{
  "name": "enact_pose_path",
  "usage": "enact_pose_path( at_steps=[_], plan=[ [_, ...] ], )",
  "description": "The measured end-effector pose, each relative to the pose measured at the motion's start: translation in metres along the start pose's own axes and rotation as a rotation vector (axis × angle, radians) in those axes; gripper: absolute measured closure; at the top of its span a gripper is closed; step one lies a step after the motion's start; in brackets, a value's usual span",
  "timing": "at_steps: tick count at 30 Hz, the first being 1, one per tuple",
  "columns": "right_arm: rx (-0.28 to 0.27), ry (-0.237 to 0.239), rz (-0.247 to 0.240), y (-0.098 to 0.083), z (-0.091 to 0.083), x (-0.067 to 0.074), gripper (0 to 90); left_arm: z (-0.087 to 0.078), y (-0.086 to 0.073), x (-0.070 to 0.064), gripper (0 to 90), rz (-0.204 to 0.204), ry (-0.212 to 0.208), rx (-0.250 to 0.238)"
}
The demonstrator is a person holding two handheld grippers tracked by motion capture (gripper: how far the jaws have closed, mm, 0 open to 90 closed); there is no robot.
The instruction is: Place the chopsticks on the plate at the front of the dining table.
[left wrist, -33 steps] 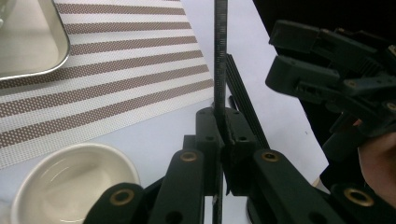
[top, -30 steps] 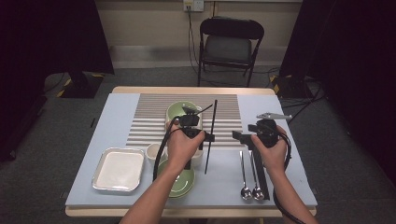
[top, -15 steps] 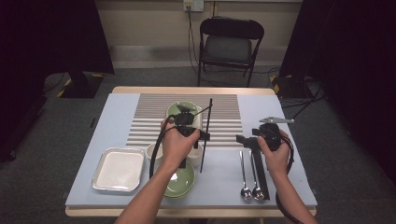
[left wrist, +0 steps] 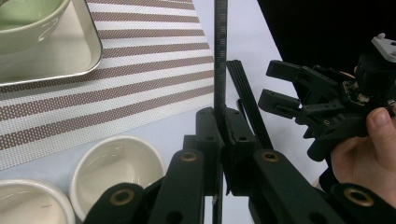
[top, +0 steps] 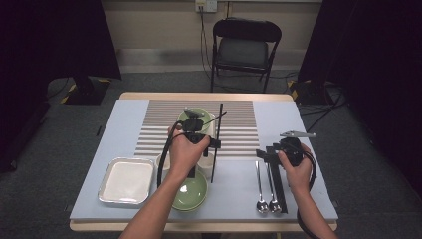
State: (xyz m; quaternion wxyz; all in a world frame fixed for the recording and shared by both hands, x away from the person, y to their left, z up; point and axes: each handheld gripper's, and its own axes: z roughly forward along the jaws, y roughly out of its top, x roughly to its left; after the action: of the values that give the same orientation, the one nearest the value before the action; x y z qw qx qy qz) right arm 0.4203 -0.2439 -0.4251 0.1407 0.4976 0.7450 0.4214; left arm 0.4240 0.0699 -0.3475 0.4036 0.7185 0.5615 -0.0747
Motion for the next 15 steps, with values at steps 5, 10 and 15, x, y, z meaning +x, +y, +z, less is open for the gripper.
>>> enact_pose_path(
  at_steps=[5,10,15],
  plan=[
    [0.010,-0.006,0.010,-0.006,0.000,-0.006,16.4,-0.002,0.002,-0.001,86.3,0.000,-0.003,0.004],
    [0.017,-0.013,0.019,-0.012,0.001,-0.011,16.6,-0.005,0.003,-0.001,86.3,-0.003,-0.004,-0.003],
    [0.021,-0.020,0.026,-0.016,0.001,-0.015,16.6,-0.008,0.006,0.000,86.3,-0.007,-0.002,-0.001]
  ],
)
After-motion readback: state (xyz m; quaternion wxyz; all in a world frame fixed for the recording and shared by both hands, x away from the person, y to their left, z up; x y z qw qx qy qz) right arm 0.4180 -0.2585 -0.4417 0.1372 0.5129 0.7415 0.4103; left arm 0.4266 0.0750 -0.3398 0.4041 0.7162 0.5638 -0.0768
